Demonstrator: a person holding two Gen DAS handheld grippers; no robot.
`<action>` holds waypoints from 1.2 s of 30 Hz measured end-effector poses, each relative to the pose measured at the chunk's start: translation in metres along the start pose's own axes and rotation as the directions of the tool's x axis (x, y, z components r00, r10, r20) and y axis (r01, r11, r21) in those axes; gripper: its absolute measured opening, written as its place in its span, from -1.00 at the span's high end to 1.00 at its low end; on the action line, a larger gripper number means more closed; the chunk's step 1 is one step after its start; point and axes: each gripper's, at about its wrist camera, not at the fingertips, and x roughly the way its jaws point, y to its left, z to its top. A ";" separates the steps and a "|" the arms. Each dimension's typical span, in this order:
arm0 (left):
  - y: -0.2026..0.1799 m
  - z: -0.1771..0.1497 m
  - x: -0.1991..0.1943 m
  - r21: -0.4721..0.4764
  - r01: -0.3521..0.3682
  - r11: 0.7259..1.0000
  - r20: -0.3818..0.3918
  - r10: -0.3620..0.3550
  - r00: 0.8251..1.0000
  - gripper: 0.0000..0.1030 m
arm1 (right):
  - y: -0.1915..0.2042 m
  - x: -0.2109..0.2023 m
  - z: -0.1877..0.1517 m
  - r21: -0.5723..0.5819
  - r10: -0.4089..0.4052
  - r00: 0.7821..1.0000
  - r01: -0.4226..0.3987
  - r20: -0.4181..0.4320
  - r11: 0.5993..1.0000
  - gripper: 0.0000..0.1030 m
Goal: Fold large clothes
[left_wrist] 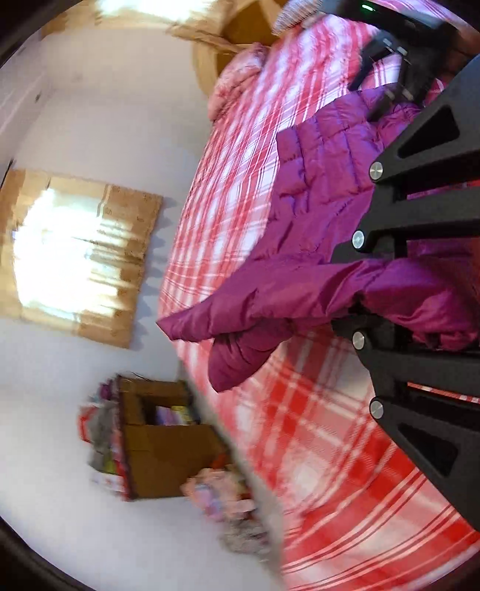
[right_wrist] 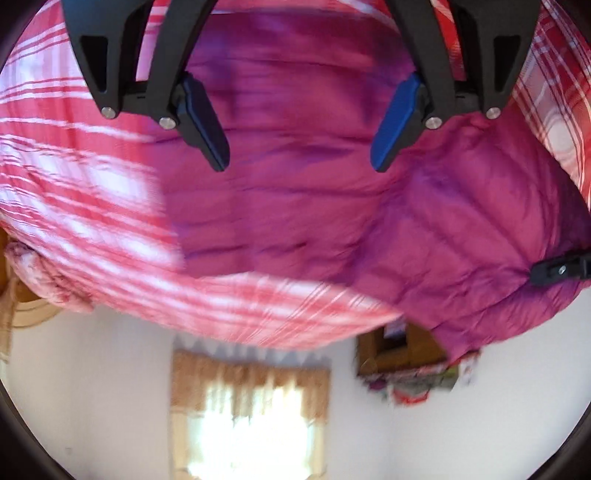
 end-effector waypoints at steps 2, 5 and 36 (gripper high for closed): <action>-0.024 0.008 -0.004 0.072 -0.009 0.997 0.017 0.008 1.000 0.76 | -0.034 -0.004 0.002 0.050 -0.059 0.998 0.059 0.011 0.997 -0.65; -0.075 0.013 -0.008 0.196 -0.012 0.980 0.048 0.002 0.999 0.76 | -0.087 -0.001 -0.001 0.148 -0.130 0.991 0.131 -0.016 0.980 -0.65; -0.245 -0.019 0.003 0.525 0.048 0.850 0.081 -0.106 0.991 -0.80 | -0.212 -0.002 -0.015 0.324 -0.200 0.968 0.241 -0.154 0.915 -0.30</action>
